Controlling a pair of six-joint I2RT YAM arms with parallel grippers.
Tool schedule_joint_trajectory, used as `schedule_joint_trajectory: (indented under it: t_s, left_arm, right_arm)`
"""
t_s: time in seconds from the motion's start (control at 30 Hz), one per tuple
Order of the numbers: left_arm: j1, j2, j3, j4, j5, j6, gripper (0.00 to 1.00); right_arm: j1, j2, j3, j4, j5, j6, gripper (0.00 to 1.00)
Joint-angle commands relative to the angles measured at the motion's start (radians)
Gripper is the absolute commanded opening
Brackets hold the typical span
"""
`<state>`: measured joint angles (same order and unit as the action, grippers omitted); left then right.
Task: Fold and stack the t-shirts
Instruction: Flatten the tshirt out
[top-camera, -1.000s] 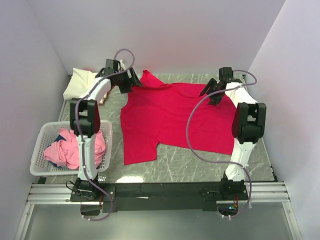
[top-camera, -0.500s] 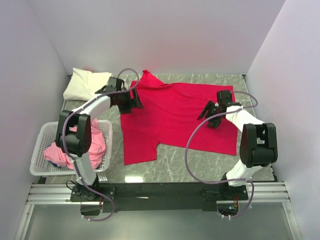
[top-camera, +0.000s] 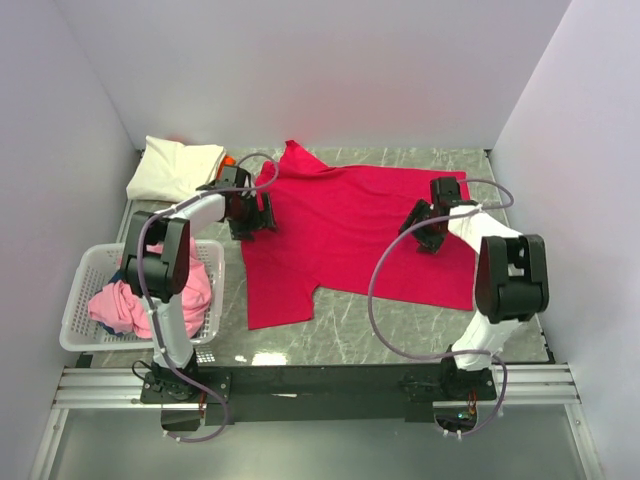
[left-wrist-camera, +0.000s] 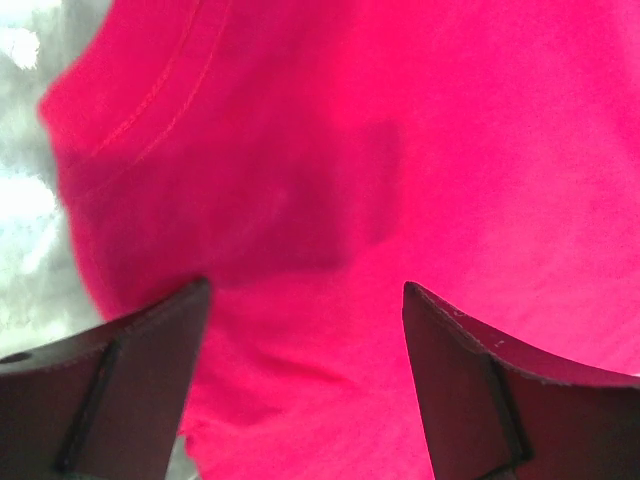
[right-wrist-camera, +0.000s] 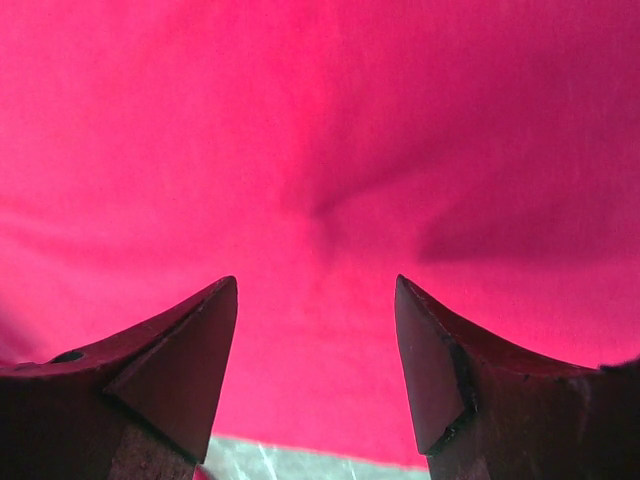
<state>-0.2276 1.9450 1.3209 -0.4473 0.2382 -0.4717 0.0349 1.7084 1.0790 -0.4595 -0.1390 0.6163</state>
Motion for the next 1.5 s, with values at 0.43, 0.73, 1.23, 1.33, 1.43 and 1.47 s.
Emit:
schedule_joint_trajectory:
  t_s: [0.43,0.73,1.23,1.33,1.43,1.47]
  left_arm:
    - [0.01,0.284,0.28,-0.022,-0.01,0.048,0.85]
    - [0.011,0.477,0.585,-0.045,0.022,0.028,0.85]
    - [0.008,0.41,0.79,0.018,0.098,-0.016,0.86]
    - [0.008,0.278,0.72,0.004,0.033,-0.016,0.88]
    - [0.008,0.151,0.616,-0.056,-0.059,-0.019,0.89]
    - [0.008,0.122,0.582,-0.07,-0.082,-0.018,0.89]
  right_arm:
    - [-0.013,0.315,0.372,-0.154,0.082,-0.009,0.71]
    - [-0.027,0.519,0.689,-0.313,0.111,0.011,0.7]
    - [-0.073,0.519,0.812,-0.266,-0.05,0.01,0.7]
    - [-0.073,0.479,0.799,-0.26,-0.073,0.014,0.7]
    - [-0.072,0.418,0.745,-0.231,-0.08,0.019,0.7]
    - [-0.072,0.399,0.711,-0.223,-0.083,0.022,0.7]
